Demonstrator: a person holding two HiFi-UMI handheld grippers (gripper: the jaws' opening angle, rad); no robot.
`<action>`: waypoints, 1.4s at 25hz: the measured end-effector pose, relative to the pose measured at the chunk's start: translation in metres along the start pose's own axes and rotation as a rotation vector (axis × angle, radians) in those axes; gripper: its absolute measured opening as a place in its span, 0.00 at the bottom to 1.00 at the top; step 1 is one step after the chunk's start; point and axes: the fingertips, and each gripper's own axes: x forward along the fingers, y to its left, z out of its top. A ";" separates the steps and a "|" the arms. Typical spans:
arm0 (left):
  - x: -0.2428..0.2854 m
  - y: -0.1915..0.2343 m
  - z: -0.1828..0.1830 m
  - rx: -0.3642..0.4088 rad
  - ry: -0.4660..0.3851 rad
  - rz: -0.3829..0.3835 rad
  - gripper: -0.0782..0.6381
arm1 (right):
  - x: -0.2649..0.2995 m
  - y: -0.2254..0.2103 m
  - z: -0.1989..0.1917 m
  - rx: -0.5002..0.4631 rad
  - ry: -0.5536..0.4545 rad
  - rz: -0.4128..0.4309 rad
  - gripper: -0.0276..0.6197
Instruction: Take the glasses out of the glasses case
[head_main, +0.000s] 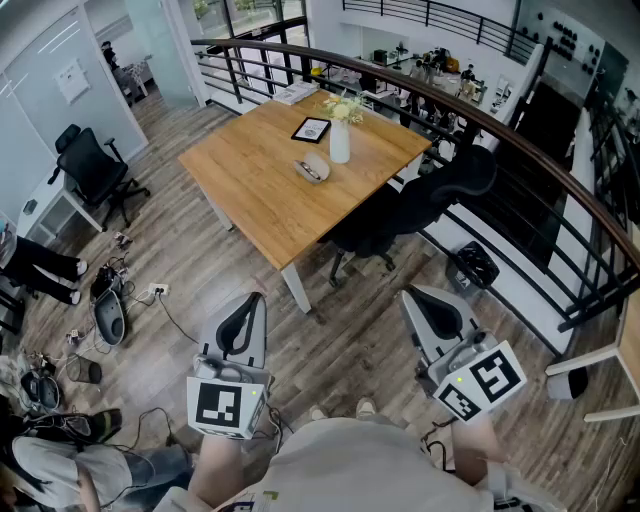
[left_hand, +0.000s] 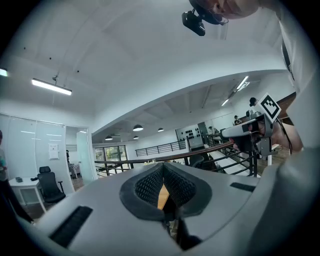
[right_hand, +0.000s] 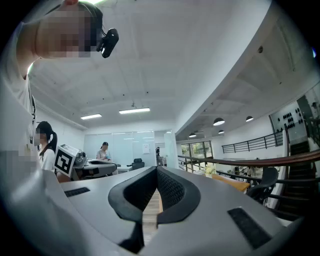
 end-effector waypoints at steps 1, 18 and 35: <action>0.001 -0.002 0.001 0.002 -0.001 0.000 0.13 | -0.001 -0.001 -0.001 0.000 0.003 0.002 0.08; 0.001 -0.028 0.020 0.014 -0.019 0.013 0.13 | -0.028 -0.016 -0.008 0.043 0.023 -0.001 0.08; 0.006 -0.082 0.020 0.004 0.001 0.022 0.13 | -0.074 -0.048 0.003 0.073 -0.075 0.020 0.38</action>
